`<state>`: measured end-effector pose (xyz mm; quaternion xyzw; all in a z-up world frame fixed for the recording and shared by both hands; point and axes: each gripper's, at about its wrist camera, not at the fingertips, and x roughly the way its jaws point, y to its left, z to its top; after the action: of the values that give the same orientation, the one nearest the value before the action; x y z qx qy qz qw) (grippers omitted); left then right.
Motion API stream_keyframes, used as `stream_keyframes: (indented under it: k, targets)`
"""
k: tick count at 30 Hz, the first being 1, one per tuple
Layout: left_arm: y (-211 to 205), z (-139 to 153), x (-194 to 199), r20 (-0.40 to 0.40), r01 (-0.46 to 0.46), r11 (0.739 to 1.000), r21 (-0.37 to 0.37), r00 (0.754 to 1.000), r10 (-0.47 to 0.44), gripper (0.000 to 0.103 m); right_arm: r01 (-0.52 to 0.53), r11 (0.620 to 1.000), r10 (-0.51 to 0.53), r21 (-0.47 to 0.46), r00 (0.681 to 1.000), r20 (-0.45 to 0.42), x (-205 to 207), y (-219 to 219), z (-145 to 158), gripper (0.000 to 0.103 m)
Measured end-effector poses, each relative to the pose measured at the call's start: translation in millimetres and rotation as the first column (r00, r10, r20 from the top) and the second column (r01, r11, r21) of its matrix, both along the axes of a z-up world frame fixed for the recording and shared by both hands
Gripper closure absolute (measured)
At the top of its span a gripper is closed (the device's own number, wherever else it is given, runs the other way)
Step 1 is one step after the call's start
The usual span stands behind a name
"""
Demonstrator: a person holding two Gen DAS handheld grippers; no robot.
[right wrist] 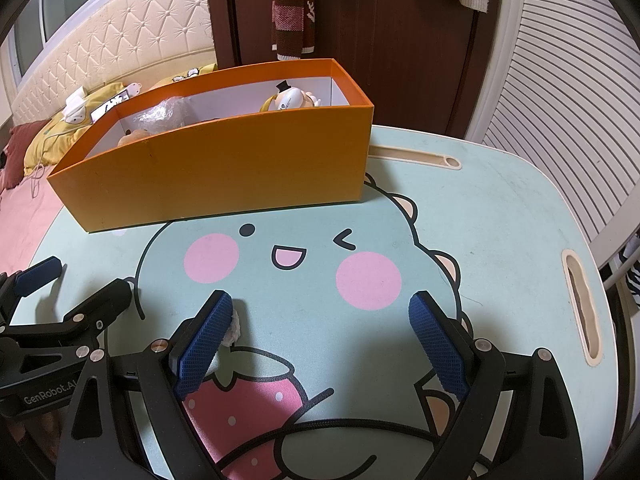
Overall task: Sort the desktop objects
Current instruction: 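Grasp the clear plastic bag in the orange box with the left gripper and set it on the table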
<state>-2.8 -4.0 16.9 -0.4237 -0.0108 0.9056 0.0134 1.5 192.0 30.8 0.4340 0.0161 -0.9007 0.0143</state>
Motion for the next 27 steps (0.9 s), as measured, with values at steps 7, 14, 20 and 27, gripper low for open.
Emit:
stream_keyframes:
  k: [7,14,20,27]
  targets:
    - [-9,39,-7,-0.07,0.019,0.999,0.05,0.997,-0.015,0.001,0.002,1.0,-0.002,-0.002,1.0,0.008,0,-4,0,0.011]
    - [-19,79,-13,-0.141,0.041,0.994,0.099,0.99,-0.027,0.001,-0.01,1.0,0.01,0.0,1.0,0.015,-3,-10,-1,0.007]
    - [-18,99,-47,-0.152,0.113,0.986,0.121,0.984,-0.094,0.018,-0.026,1.0,0.026,-0.007,1.0,0.013,-1,-11,-1,0.004]
    - [15,62,-115,0.002,0.102,0.99,0.093,0.995,-0.103,0.06,-0.03,0.999,0.03,-0.011,1.0,0.01,0,-12,0,0.004]
